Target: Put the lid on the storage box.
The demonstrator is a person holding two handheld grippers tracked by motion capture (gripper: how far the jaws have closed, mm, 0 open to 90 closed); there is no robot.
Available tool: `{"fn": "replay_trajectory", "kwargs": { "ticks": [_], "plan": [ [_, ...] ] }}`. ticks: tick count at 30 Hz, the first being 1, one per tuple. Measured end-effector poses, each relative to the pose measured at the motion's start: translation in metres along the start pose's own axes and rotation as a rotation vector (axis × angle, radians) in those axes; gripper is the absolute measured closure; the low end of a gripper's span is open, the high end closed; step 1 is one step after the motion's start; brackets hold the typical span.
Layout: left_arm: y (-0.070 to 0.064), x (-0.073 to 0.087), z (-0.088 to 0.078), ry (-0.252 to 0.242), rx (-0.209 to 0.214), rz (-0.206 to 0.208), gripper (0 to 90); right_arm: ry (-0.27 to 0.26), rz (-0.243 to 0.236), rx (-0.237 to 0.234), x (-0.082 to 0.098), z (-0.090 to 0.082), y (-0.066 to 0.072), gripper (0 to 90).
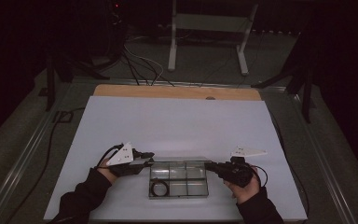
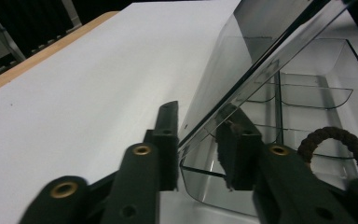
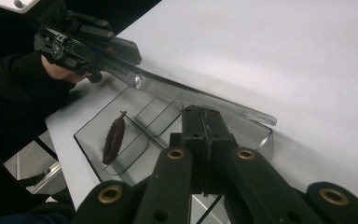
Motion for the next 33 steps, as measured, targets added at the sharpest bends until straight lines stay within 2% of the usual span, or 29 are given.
{"fn": "replay_trajectory", "kwargs": {
  "ticks": [2,6,7,8,10,11,14,15,16,17,19,21,23,25,29,31,33],
  "plan": [
    [0.0,-0.002,-0.001,-0.003,-0.001,-0.016,62.2,0.001,-0.002,0.0,0.0,0.0,0.0,89.6],
    [-0.001,-0.003,-0.003,0.013,0.01,-0.086,52.4,0.011,-0.004,-0.004,0.002,0.001,0.001,89.5],
    [-0.001,-0.003,-0.003,0.013,0.01,-0.086,50.1,0.015,-0.005,-0.006,0.002,0.001,0.001,89.5],
    [-0.002,-0.004,-0.006,0.009,0.02,-0.116,48.9,0.018,-0.001,-0.006,0.003,0.001,0.001,89.6],
    [-0.002,-0.005,-0.007,0.008,0.016,-0.127,42.1,0.023,-0.003,-0.006,0.004,0.001,0.001,89.6],
    [-0.003,-0.006,-0.009,0.006,0.012,-0.158,38.0,0.025,-0.003,-0.007,0.005,0.002,0.002,89.5],
    [-0.004,-0.008,-0.013,-0.003,-0.007,-0.193,28.0,0.028,-0.004,-0.009,0.005,0.002,0.002,89.5],
    [-0.004,-0.008,-0.013,-0.003,-0.007,-0.193,24.8,0.028,-0.004,-0.009,0.005,0.002,0.002,89.5],
    [-0.005,-0.009,-0.016,-0.008,-0.002,-0.224,20.7,0.031,-0.008,-0.012,0.006,0.002,0.002,89.5],
    [-0.005,-0.009,-0.017,-0.01,0.008,-0.234,15.9,0.035,-0.007,-0.011,0.007,0.002,0.002,89.5],
    [-0.005,-0.009,-0.019,-0.015,0.016,-0.268,15.3,0.04,-0.009,-0.012,0.008,0.003,0.002,89.5],
    [-0.005,-0.008,-0.021,-0.015,0.031,-0.28,7.2,0.045,-0.009,-0.013,0.008,0.003,0.002,89.5],
    [-0.005,-0.007,-0.024,-0.002,0.051,-0.342,2.1,0.051,-0.01,-0.014,0.009,0.003,0.002,89.5],
    [-0.005,-0.006,-0.026,0.0,0.061,-0.373,0.6,0.06,-0.007,-0.017,0.011,0.003,0.001,89.5],
    [-0.007,-0.002,-0.029,0.009,0.053,-0.398,0.5,0.079,-0.009,-0.012,0.016,0.002,0.0,89.5],
    [-0.008,0.0,-0.03,0.014,0.027,-0.399,0.5,0.089,-0.011,-0.007,0.018,0.003,0.0,89.4],
    [-0.008,0.003,-0.032,0.02,0.023,-0.422,0.5,0.094,-0.015,-0.009,0.02,0.002,-0.001,89.4]
  ]
}}
Point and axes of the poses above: each handheld gripper's, and its own axes: z roughly forward along the jaws, x roughly out of its underside, y roughly to its left, the point moved 3 cm from there along z, roughly forward along the jaws, and after that the axes turned 12 degrees about -y, right-handed, at the moved point
